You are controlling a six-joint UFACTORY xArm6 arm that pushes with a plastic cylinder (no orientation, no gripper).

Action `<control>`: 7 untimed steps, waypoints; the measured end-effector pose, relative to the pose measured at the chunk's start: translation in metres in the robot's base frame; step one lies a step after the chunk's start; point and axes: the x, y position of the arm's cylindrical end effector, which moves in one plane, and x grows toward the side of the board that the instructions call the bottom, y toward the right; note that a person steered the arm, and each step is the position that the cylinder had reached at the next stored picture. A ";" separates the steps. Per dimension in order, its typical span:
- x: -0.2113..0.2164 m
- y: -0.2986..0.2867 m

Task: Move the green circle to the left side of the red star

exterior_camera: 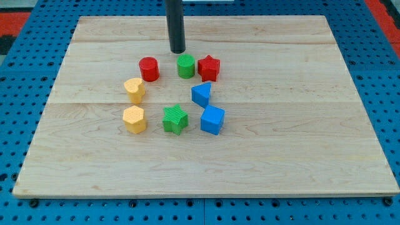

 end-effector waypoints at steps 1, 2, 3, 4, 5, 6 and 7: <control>0.005 0.006; 0.009 0.009; 0.020 0.018; 0.021 0.026; 0.025 0.025; 0.026 0.025; 0.027 0.019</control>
